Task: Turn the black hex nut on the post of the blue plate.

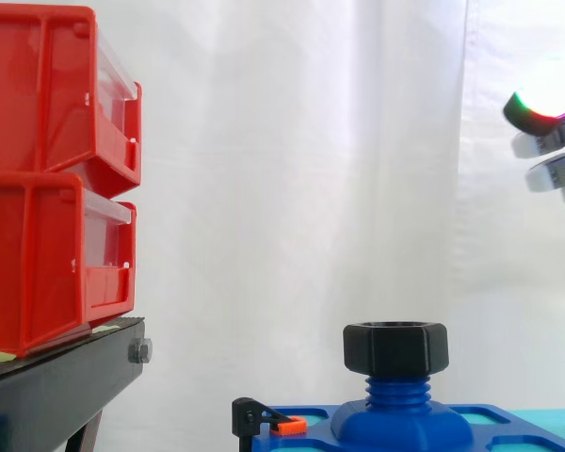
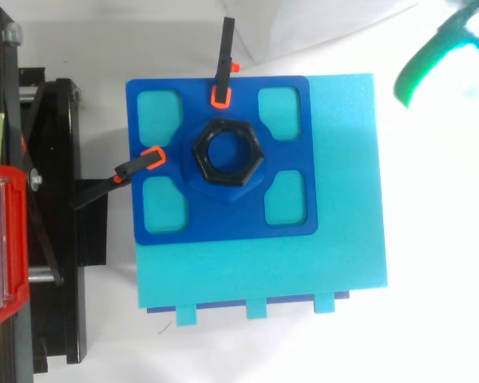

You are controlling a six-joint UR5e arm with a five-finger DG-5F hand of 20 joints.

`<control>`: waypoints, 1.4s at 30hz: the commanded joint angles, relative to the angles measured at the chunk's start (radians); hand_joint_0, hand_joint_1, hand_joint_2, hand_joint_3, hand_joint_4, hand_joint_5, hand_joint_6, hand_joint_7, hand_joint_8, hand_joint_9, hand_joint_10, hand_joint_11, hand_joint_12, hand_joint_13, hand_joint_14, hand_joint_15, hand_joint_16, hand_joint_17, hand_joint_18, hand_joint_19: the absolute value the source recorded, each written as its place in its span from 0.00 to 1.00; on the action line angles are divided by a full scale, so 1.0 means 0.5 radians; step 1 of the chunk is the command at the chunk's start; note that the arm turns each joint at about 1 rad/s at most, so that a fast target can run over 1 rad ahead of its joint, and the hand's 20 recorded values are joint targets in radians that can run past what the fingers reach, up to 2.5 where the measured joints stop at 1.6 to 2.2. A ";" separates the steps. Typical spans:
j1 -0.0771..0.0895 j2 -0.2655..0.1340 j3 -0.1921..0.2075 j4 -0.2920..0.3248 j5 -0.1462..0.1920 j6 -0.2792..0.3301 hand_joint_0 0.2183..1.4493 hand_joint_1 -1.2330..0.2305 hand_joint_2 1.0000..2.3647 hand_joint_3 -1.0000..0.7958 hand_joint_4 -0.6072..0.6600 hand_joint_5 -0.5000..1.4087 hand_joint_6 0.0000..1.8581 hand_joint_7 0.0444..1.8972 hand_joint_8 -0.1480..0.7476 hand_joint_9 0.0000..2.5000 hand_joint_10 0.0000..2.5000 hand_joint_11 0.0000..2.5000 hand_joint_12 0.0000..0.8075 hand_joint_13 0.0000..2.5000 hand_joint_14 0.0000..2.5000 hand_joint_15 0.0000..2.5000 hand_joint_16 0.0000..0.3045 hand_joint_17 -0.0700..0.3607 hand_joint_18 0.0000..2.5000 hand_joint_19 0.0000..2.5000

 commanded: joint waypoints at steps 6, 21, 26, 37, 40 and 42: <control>0.033 -0.049 0.000 0.173 0.002 -0.415 0.14 0.32 0.00 0.28 0.47 0.10 0.27 0.32 0.31 0.00 0.00 0.00 0.42 0.00 0.00 0.00 0.19 0.46 0.00 0.00; 0.076 -0.236 0.098 0.385 0.036 -1.145 0.14 0.37 0.00 0.28 0.51 0.10 0.27 0.32 0.33 0.00 0.00 0.00 0.43 0.00 0.00 0.00 0.19 0.46 0.00 0.00; 0.067 -0.350 0.230 0.339 0.024 -1.145 0.13 0.42 0.00 0.28 0.52 0.10 0.27 0.33 0.35 0.00 0.00 0.00 0.44 0.00 0.00 0.00 0.19 0.46 0.00 0.00; 0.073 -0.475 0.353 0.360 0.008 -1.280 0.13 0.46 0.00 0.28 0.54 0.10 0.27 0.33 0.36 0.00 0.00 0.00 0.44 0.00 0.00 0.00 0.19 0.47 0.00 0.00; 0.076 -0.475 0.353 0.406 0.008 -1.391 0.13 0.48 0.00 0.28 0.54 0.10 0.27 0.34 0.36 0.00 0.00 0.00 0.45 0.00 0.00 0.00 0.19 0.47 0.00 0.00; 0.076 -0.515 0.353 0.437 0.008 -1.440 0.13 0.51 0.00 0.28 0.55 0.10 0.27 0.34 0.37 0.00 0.00 0.00 0.45 0.00 0.00 0.00 0.19 0.47 0.00 0.00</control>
